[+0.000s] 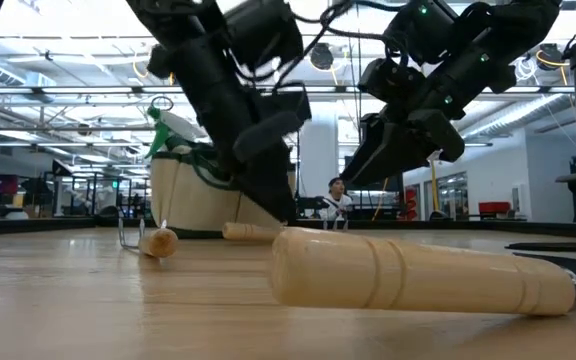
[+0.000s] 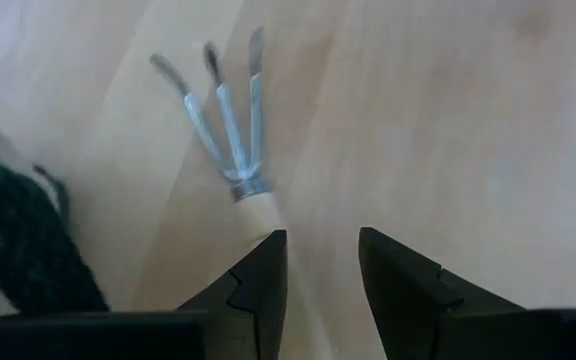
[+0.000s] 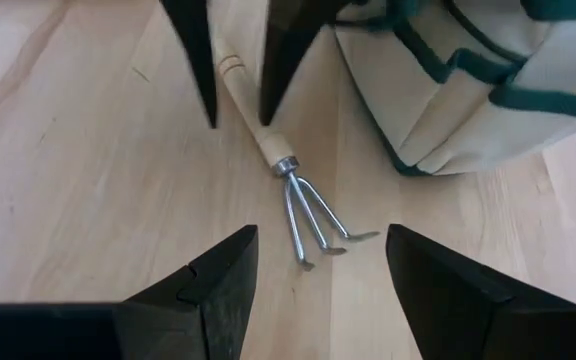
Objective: Pick & Place Garden tools in Gardening bag
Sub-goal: Put the top hand rake into the gardening bag
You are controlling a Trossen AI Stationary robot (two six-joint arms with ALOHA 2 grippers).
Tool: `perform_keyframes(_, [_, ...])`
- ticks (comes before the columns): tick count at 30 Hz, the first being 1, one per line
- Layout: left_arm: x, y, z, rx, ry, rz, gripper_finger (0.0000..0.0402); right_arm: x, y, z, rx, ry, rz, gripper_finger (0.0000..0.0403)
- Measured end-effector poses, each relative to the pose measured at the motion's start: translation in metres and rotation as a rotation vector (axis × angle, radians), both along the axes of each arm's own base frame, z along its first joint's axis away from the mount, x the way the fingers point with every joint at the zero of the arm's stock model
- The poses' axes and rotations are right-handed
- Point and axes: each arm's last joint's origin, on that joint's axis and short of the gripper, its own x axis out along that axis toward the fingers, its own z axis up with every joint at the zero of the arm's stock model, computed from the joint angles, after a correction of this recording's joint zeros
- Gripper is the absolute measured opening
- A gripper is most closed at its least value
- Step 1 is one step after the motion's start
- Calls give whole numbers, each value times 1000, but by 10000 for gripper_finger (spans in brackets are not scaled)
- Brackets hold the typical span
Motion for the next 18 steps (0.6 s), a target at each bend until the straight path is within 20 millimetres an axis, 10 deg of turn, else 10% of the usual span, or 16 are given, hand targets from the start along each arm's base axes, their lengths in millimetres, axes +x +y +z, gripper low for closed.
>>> perform_keyframes(18, [-2,17,-3,133,60,-63,129,-1,0,-1,12,14,-9,212])
